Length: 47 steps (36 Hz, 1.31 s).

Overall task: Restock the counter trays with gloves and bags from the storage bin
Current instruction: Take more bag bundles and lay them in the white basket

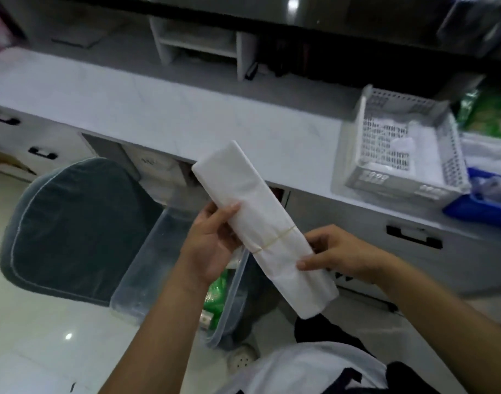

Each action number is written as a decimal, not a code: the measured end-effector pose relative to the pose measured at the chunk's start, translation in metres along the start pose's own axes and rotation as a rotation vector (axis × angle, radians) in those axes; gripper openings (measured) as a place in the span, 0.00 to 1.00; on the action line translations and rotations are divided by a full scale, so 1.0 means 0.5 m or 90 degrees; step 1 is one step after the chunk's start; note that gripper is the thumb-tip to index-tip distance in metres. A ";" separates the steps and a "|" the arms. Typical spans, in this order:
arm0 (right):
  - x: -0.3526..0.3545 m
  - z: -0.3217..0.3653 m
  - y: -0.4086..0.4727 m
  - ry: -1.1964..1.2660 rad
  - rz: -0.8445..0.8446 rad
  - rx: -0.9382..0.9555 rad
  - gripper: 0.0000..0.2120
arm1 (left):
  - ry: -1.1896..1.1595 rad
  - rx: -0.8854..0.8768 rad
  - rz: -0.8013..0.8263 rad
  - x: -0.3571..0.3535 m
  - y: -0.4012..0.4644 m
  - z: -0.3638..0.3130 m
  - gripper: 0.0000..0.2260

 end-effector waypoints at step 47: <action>0.755 0.078 0.008 0.203 -0.385 0.235 0.26 | 0.394 0.001 0.108 -0.698 0.719 0.016 0.16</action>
Point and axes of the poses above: each hand's wrist, its own y-axis towards the middle knuckle, its own x-axis out of the back of the hand, z = x × y, the point moved 3 cm from there along y, towards the middle knuckle, and after that the axes turned 5 degrees about y, right-handed, at the moved point
